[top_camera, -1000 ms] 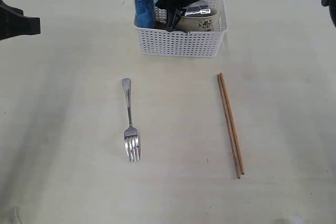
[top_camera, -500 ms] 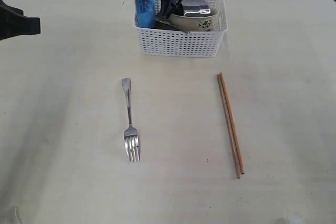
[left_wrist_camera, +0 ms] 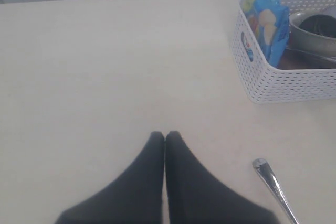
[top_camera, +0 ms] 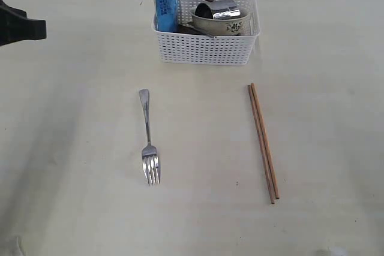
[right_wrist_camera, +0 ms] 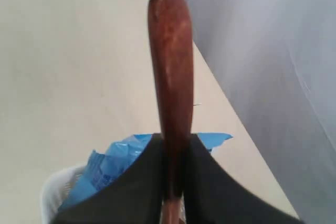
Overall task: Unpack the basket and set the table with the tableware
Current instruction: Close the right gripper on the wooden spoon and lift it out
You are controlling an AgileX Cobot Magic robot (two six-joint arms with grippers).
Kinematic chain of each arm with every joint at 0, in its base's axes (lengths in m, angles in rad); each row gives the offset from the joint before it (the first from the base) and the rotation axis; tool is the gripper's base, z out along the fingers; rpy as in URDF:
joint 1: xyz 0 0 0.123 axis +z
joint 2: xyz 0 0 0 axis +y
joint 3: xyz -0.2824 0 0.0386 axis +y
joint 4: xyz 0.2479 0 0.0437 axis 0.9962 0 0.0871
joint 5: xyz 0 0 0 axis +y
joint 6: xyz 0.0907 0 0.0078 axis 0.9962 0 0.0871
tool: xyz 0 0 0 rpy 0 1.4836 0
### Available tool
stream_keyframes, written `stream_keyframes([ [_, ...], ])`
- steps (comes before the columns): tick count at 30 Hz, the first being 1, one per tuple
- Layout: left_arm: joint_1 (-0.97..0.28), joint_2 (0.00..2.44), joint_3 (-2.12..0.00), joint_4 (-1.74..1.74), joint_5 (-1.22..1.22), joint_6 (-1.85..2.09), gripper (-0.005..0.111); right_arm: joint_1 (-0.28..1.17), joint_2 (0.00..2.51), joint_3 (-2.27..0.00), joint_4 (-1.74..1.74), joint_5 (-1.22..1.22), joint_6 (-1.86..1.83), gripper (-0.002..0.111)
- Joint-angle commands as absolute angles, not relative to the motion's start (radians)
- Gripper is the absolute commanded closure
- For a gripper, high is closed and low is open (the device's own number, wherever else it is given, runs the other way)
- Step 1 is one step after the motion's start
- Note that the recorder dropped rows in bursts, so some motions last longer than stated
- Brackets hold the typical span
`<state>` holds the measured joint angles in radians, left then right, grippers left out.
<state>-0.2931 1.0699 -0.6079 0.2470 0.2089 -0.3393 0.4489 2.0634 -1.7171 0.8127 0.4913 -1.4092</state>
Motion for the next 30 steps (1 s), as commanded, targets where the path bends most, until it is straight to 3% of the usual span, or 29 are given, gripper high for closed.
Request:
stream_keyframes([
  [1,-0.300,1.070,-0.605,0.250,0.213,-0.337,0.107,0.443,2.005,-1.720,0.812,0.572,-1.323,0.109],
  [7,-0.300,1.070,-0.605,0.250,0.213,-0.339,0.107,0.401,1.912,-1.720,0.801,0.770,-1.253,0.109],
  [15,-0.300,1.070,-0.605,0.250,0.216,-0.339,0.107,0.206,1.844,-1.720,0.950,1.221,-1.226,0.109],
  [23,-0.300,1.070,-0.605,0.250,0.231,-0.339,0.107,0.018,1.792,-1.593,0.965,1.221,-0.841,0.109],
  [30,-0.300,1.070,-0.605,0.250,0.235,-0.339,0.107,0.031,1.632,-1.361,0.648,1.103,-0.511,0.109],
])
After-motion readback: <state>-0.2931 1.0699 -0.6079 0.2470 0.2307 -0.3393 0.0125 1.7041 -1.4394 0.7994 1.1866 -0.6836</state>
